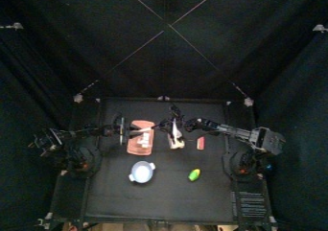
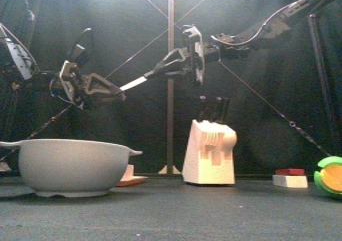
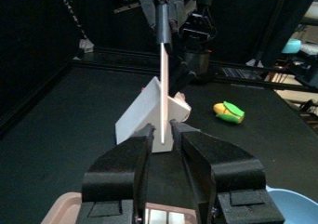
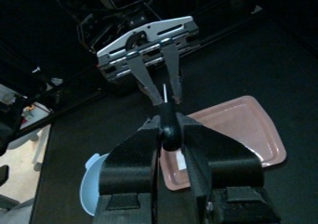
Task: Grab knife with other hand
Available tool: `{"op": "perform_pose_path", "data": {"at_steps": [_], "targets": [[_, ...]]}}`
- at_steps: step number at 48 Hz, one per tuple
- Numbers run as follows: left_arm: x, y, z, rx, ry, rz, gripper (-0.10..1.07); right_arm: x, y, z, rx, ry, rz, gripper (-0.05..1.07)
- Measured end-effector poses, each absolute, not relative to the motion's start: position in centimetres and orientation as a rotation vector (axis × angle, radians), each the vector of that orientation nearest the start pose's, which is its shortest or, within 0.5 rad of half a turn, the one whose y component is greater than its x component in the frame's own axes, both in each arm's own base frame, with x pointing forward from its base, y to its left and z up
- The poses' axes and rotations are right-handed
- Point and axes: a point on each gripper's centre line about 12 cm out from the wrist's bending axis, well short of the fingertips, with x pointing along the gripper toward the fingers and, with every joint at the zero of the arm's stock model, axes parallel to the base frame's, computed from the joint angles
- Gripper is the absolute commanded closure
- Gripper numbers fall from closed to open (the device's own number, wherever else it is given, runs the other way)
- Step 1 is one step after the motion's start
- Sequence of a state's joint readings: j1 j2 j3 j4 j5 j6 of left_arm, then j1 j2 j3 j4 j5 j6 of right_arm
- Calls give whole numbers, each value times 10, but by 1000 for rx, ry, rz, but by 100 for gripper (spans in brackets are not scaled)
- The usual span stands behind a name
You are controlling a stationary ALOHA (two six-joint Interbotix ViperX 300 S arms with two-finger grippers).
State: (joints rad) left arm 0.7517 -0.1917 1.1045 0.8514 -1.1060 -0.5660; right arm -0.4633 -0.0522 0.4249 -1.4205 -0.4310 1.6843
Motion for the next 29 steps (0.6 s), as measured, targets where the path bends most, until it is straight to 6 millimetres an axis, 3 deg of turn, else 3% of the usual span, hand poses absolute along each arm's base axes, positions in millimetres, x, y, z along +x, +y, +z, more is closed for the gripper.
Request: {"op": "perform_pose_path", "data": {"at_steps": [21, 29], "targets": [[253, 127, 201, -85, -45, -5, 32, 403, -147, 288, 409, 268, -76, 48], [253, 127, 201, -84, -45, -7, 43, 403, -147, 288, 411, 269, -74, 48]]}}
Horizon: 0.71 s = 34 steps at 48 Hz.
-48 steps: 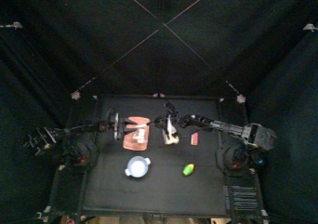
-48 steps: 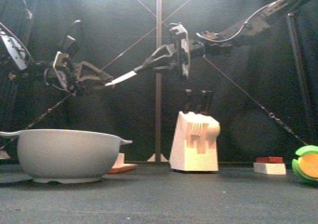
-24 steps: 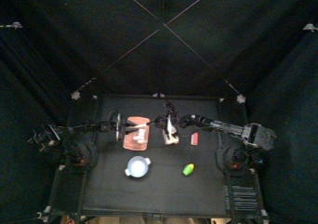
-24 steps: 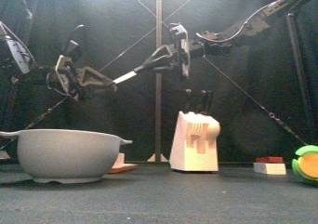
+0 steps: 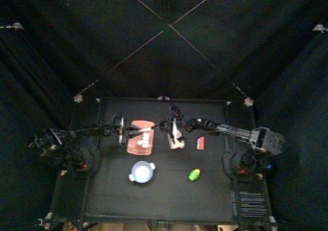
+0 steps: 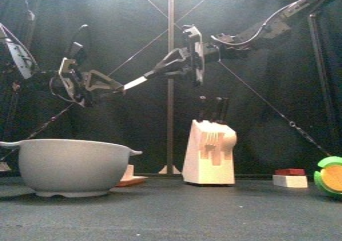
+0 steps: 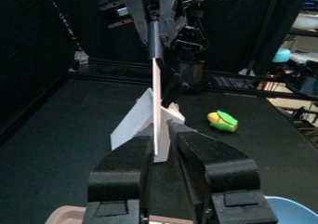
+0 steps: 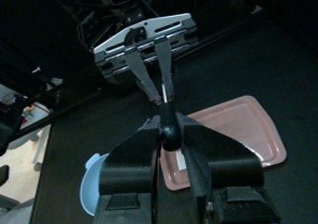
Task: Grab knife with other hand
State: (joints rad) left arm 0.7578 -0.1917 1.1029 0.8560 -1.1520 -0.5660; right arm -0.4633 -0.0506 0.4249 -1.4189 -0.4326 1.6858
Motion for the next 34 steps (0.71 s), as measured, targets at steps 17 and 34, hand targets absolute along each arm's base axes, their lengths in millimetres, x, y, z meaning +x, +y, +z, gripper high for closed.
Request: {"op": "perform_pose_path", "data": {"at_steps": [17, 34], "targets": [[251, 125, 200, -91, -42, -5, 67, 400, -145, 280, 420, 288, -77, 48], [245, 122, 192, -94, -30, 26, 68, 395, -138, 259, 437, 339, -74, 48]]}}
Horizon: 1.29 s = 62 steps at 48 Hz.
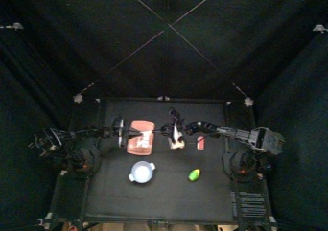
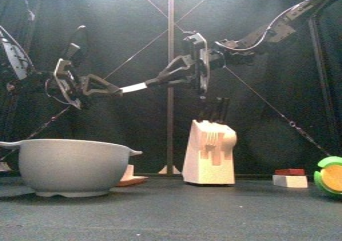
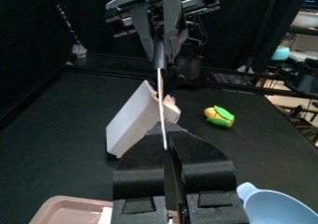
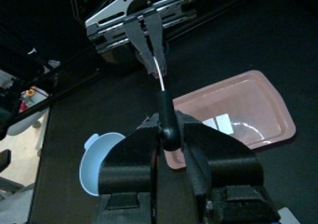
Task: Grab knife with other hand
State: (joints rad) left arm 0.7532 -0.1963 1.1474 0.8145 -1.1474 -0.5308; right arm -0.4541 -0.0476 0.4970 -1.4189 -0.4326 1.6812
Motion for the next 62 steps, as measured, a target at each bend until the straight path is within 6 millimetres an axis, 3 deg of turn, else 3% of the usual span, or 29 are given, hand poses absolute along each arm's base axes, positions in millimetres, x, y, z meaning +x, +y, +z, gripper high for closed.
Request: {"op": "perform_pose_path", "data": {"at_steps": [16, 36, 62], "targets": [[236, 115, 183, 3, 5, 49, 69, 398, -133, 242, 416, 394, -74, 45], [225, 110, 172, 69, 69, 83, 69, 396, -134, 232, 392, 427, -138, 17], [225, 111, 168, 66, 102, 96, 69, 400, -128, 236, 473, 397, -181, 16]]}}
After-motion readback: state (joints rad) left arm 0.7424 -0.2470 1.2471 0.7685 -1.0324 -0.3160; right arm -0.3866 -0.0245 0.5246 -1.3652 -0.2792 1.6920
